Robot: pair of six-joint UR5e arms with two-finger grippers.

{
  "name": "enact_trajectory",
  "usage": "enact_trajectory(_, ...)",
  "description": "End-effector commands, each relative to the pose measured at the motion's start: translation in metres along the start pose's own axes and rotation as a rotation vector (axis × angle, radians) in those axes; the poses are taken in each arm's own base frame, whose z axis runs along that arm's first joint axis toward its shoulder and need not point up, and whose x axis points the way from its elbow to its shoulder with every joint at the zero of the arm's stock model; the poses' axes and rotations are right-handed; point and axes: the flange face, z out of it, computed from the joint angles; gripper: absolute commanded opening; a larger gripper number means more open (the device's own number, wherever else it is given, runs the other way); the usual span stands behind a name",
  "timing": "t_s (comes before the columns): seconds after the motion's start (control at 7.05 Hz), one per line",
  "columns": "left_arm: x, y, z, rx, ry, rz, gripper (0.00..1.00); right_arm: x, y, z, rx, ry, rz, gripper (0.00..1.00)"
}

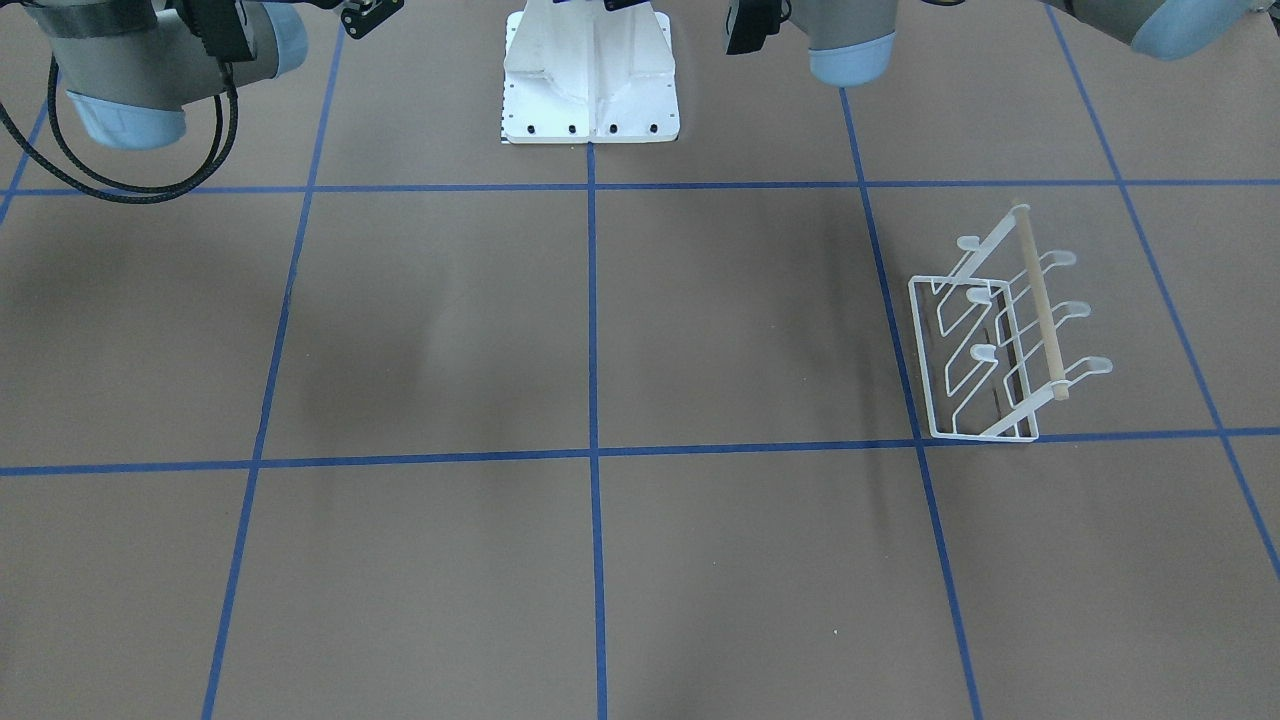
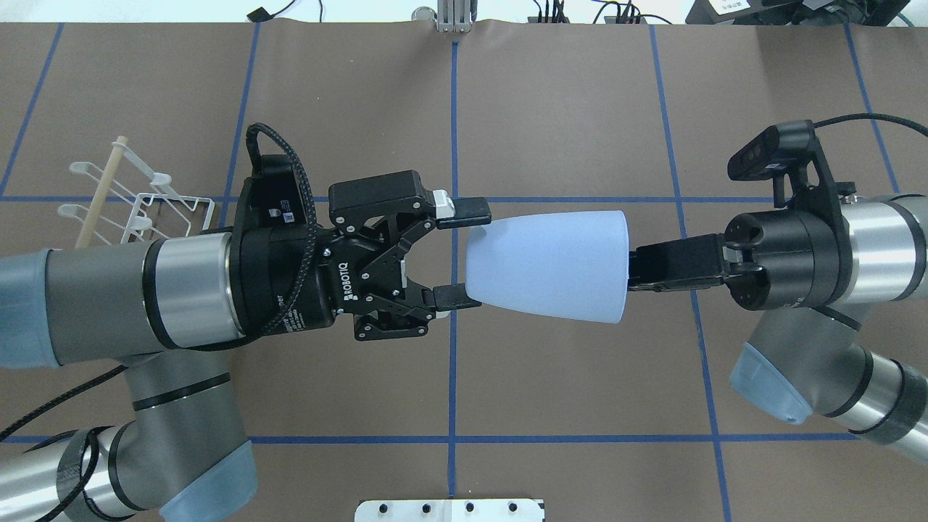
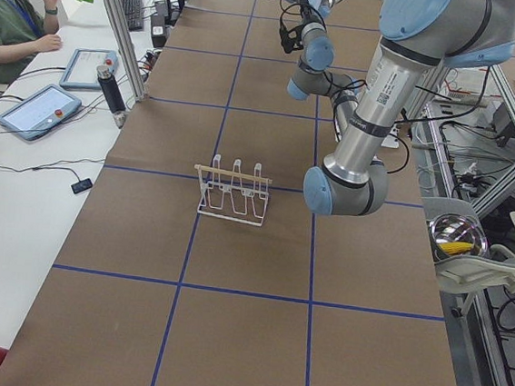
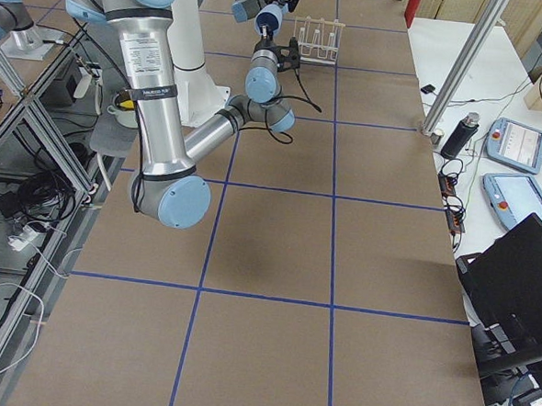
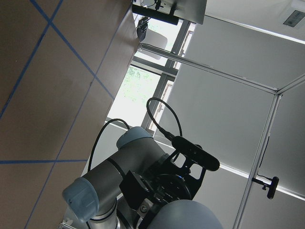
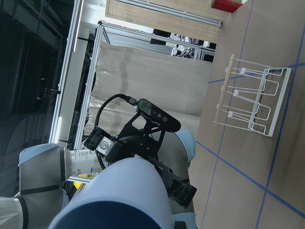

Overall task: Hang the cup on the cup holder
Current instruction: 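Move the left gripper to the cup's closed base held by the right gripper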

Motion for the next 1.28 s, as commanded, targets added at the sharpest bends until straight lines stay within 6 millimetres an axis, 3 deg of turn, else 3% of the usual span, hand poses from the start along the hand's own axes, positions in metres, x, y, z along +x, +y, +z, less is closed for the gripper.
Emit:
enact_trajectory(0.0,0.0030,0.0051,-0.0003,-0.010,0.008,-0.004,0.99,0.0008,0.0013,0.0022,-0.004,-0.002,0.003,0.00)
enact_trajectory(0.57,0.0024,0.0077,0.0016,-0.013,0.007,-0.006,0.95,0.0022,0.0043,0.0050,-0.009,-0.005,0.007,0.00)
enact_trajectory(1.13,0.0050,0.0105,0.0028,-0.020,0.011,-0.002,0.75,0.0024,0.0040,0.0055,-0.009,-0.005,0.007,0.00)
